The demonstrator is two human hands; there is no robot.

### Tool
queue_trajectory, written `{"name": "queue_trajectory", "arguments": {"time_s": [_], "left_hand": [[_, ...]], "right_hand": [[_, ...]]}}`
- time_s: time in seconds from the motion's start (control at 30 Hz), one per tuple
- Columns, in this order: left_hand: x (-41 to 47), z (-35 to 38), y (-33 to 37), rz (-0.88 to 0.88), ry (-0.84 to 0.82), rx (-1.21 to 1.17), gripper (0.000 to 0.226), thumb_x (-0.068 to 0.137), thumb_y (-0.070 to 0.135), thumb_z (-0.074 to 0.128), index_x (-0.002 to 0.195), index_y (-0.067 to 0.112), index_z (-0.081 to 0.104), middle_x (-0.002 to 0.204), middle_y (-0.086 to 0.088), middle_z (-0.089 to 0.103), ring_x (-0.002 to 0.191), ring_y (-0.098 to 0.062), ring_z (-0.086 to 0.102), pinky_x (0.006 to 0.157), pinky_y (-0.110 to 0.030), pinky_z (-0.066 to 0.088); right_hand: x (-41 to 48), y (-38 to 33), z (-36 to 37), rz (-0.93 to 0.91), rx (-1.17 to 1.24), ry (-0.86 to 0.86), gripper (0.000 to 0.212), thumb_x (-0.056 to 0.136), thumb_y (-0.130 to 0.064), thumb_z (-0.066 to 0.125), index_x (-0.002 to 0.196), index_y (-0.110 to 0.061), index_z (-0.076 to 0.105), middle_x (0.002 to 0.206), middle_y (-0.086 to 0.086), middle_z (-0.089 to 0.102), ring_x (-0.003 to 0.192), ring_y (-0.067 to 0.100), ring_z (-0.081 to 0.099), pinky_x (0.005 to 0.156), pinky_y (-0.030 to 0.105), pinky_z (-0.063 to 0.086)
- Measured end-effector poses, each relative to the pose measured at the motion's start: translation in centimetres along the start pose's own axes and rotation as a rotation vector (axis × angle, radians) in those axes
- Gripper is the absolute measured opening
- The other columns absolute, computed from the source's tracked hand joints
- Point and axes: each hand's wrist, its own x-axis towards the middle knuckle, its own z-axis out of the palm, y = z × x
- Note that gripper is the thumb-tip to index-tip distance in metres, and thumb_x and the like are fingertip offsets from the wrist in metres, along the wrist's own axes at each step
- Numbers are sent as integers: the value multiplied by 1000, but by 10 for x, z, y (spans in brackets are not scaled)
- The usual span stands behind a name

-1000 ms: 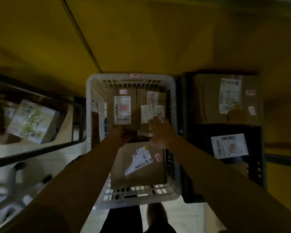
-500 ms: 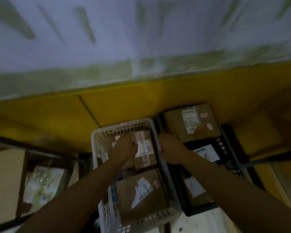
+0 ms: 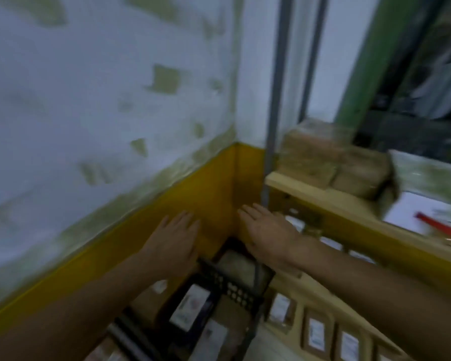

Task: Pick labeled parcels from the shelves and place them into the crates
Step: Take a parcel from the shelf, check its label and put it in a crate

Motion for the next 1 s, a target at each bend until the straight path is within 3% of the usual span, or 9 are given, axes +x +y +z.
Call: {"name": "queue_trajectory", "arguments": {"time_s": [0.13, 0.23, 0.4, 0.57, 0.7, 0.87, 1.0], "left_hand": [[49, -61, 94, 213, 131, 0, 68, 105, 53, 29, 162, 18, 14, 170, -3, 7, 157, -22, 7, 126, -44, 17], [80, -93, 171, 367, 235, -6, 79, 95, 64, 16, 160, 19, 22, 168, -6, 17, 154, -24, 17, 123, -41, 25], [115, -132, 309, 548, 297, -93, 65, 103, 54, 39, 160, 27, 23, 167, 0, 18, 153, -20, 18, 122, -40, 25], [148, -159, 423, 731, 416, -141, 61, 101, 54, 44, 155, 27, 36, 163, 1, 30, 150, -20, 27, 120, -35, 29], [173, -168, 484, 783, 370, -100, 63, 101, 55, 36, 156, 25, 33, 166, 2, 24, 152, -19, 22, 121, -36, 27], [218, -163, 527, 737, 287, -16, 65, 96, 62, 28, 144, 22, 46, 144, -2, 47, 131, -23, 47, 100, -45, 47], [231, -142, 527, 705, 237, 58, 65, 98, 64, 28, 148, 25, 43, 159, -3, 31, 141, -26, 37, 107, -45, 42]], "right_hand": [[-94, 93, -46, 185, -43, 190, 71, 100, -46, 48, 156, -12, 24, 163, 9, 26, 148, 28, 26, 110, 46, 40], [-167, 159, -60, 317, -129, 234, 67, 99, -48, 45, 154, -13, 28, 162, 8, 28, 148, 28, 27, 110, 47, 39], [-276, 249, -54, 518, -146, 181, 70, 103, -52, 40, 159, -16, 17, 168, 5, 13, 155, 27, 12, 120, 49, 27], [-359, 326, -33, 681, -100, 161, 67, 101, -51, 44, 155, -17, 24, 161, 8, 27, 148, 29, 25, 114, 49, 35], [-402, 373, -6, 766, -8, 91, 71, 102, -51, 45, 159, -20, 17, 168, 6, 16, 152, 29, 19, 118, 49, 32], [-388, 416, 34, 738, 98, 40, 71, 105, -39, 46, 161, -20, 8, 170, 2, 4, 155, 28, 12, 118, 53, 31], [-361, 419, 73, 680, 244, 50, 74, 104, -56, 37, 162, -23, 6, 170, -4, 1, 156, 24, 3, 117, 55, 30]]}}
